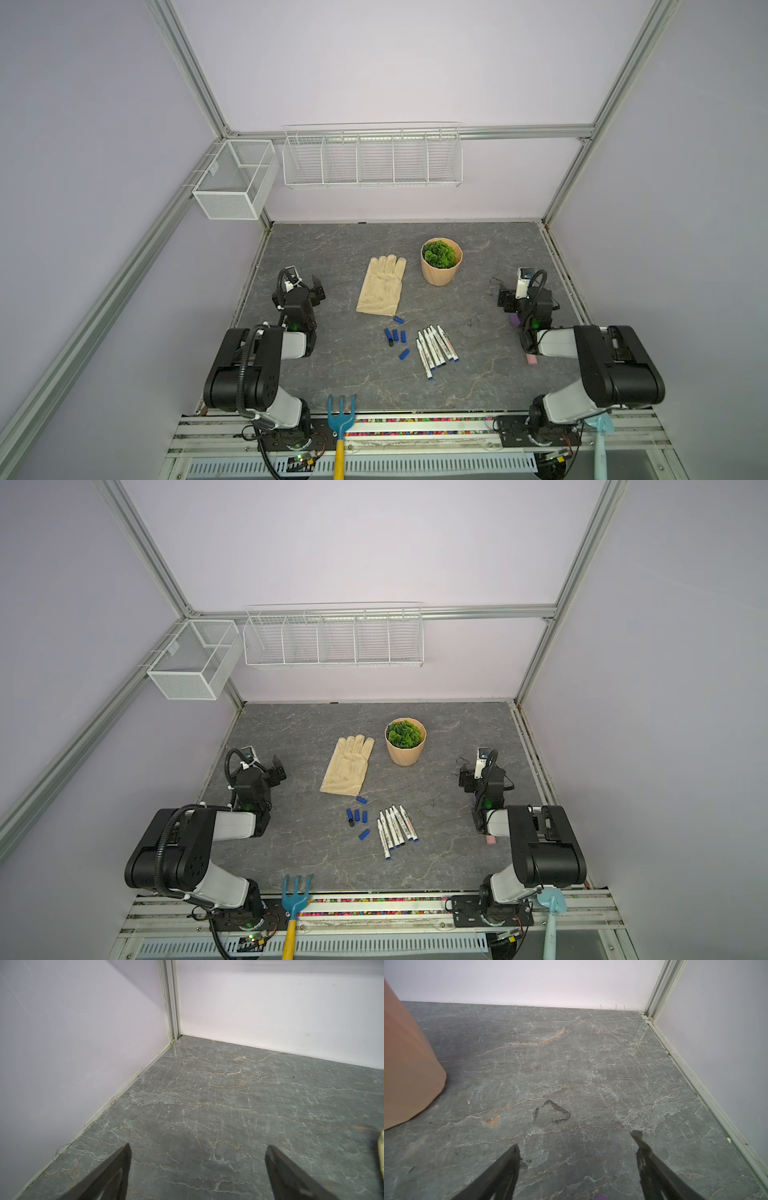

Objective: Insert the pens into the pen caps

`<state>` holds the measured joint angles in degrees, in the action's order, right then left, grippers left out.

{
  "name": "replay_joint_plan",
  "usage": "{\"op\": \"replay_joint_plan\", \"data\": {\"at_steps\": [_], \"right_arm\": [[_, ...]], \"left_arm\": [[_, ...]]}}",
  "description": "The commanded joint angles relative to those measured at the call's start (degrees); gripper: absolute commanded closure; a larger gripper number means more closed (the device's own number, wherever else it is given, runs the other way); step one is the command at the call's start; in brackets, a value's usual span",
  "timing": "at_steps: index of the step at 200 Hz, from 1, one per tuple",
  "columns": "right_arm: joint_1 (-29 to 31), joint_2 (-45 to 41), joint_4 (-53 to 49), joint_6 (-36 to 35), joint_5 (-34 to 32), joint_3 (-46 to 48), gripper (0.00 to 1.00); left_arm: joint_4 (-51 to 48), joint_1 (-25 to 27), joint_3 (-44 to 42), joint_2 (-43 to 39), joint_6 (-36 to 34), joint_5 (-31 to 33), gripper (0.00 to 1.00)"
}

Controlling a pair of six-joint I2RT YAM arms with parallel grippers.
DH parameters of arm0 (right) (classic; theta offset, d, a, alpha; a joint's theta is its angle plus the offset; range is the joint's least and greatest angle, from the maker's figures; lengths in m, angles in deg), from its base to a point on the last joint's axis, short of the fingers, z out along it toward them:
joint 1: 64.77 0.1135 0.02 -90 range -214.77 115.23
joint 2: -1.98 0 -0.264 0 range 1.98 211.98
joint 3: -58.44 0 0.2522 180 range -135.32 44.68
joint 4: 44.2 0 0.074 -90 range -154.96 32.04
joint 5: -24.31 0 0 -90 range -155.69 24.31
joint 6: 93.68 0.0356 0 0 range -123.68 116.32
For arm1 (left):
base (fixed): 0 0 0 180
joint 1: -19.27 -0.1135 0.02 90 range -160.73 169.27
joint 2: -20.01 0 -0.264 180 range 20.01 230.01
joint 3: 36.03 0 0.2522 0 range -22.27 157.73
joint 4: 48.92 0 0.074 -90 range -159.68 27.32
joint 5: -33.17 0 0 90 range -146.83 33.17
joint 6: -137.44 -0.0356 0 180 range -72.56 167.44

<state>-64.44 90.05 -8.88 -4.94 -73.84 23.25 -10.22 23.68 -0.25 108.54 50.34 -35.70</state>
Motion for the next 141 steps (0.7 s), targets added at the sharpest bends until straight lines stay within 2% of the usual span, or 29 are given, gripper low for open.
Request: {"op": "replay_joint_plan", "data": {"at_steps": [1, 23, 36, 39, 46, 55, 67, 68, 76, 84, 98, 116, 120, 141], "right_arm": [[-0.52, -0.59, -0.22, 0.32, 0.97, -0.85, 0.12], [-0.55, -0.55, -1.15, -0.32, 3.24, -1.41, 0.12], [-0.63, -1.04, -2.14, -0.93, 4.95, -1.73, 0.0], [-0.64, -1.18, -2.13, -0.94, 4.96, -1.58, 0.02], [-0.57, -1.26, -1.46, -1.09, 4.51, -1.91, 0.05], [-0.09, -2.99, -8.23, -1.29, 3.28, -4.67, 0.07], [0.35, -5.53, -23.21, -0.32, 1.86, -12.01, 0.11], [0.43, -5.83, -27.12, 0.51, 1.41, -13.98, 0.11], [0.39, -5.95, -37.82, 3.3, -0.18, -19.98, 0.15], [1.12, -5.83, -43.32, 5.23, -2.42, -23.59, 0.22], [4.64, -7.76, -46.38, 7.8, -7.08, -25.0, 0.24], [10.9, -13.0, -47.58, 10.67, -8.56, -23.93, 0.24], [14.16, -14.34, -49.31, 11.59, -8.87, -24.21, 0.24], [23.33, -18.79, -57.47, 14.35, -7.09, -24.96, 0.24]], "left_arm": [[1.15, -0.01, -0.15, 0.59, -0.44, -0.38, 0.01], [1.0, -0.01, -0.07, 0.59, -0.53, -0.38, 0.01], [1.5, -0.01, -0.2, 0.47, -0.73, -0.35, 0.01], [1.43, 0.03, -0.19, 0.3, -0.94, -0.42, 0.01], [-2.64, 0.38, 0.89, -1.79, -1.34, -0.89, 0.01], [-15.92, 1.05, 5.41, -5.73, -1.08, 0.07, 0.01], [-40.14, 1.21, 15.87, -9.62, 6.0, 2.94, 0.01], [-41.38, 1.22, 16.48, -9.88, 6.61, 3.3, 0.01], [-48.52, 1.74, 19.85, -11.04, 10.8, 5.89, 0.01], [-51.96, 3.16, 20.6, -12.64, 14.48, 9.18, 0.01], [-54.94, 7.4, 19.08, -16.63, 20.66, 16.45, 0.01], [-59.67, 11.7, 16.86, -22.05, 29.14, 14.46, 0.01], [-61.25, 12.87, 16.64, -22.97, 31.33, 14.79, 0.01], [-66.35, 20.03, 14.71, -25.97, 37.71, 13.87, 0.01]]}}
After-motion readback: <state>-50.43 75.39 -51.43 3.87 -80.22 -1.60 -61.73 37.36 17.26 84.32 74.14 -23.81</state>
